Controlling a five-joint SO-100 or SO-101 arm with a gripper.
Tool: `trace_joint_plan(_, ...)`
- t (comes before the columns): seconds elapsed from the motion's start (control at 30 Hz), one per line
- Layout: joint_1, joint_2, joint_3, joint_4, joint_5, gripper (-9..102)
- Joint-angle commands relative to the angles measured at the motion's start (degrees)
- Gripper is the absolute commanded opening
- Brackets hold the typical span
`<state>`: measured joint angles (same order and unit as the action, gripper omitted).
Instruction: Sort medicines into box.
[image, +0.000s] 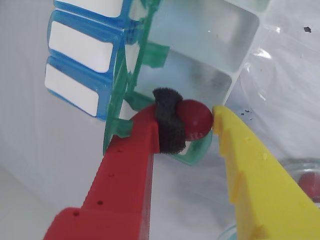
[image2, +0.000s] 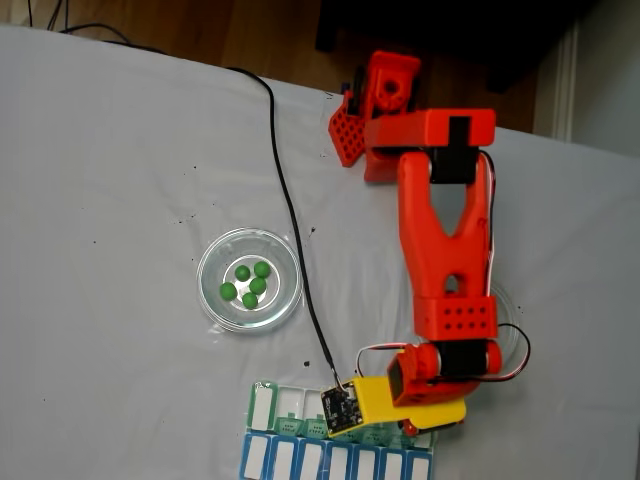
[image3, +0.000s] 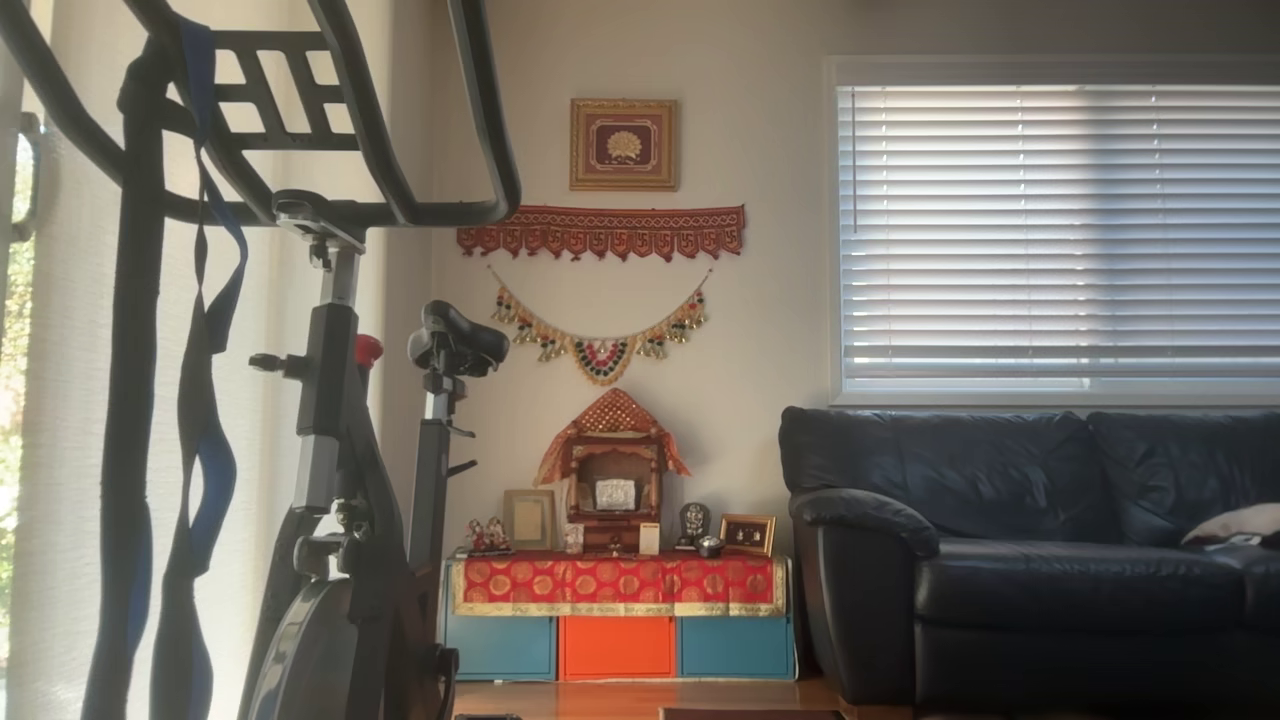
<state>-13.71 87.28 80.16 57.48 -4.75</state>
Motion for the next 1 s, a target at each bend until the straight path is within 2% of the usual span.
trace_joint_plan(0.0, 0.18, 1.76, -7.21, -1.14, 0.26, 1)
trace_joint_plan(0.77, 1.58, -0.35, -9.67, 0.62, -5.36, 1)
trace_joint_plan(0.97, 1.49, -0.26, -10.72, 4.04, -8.09, 15)
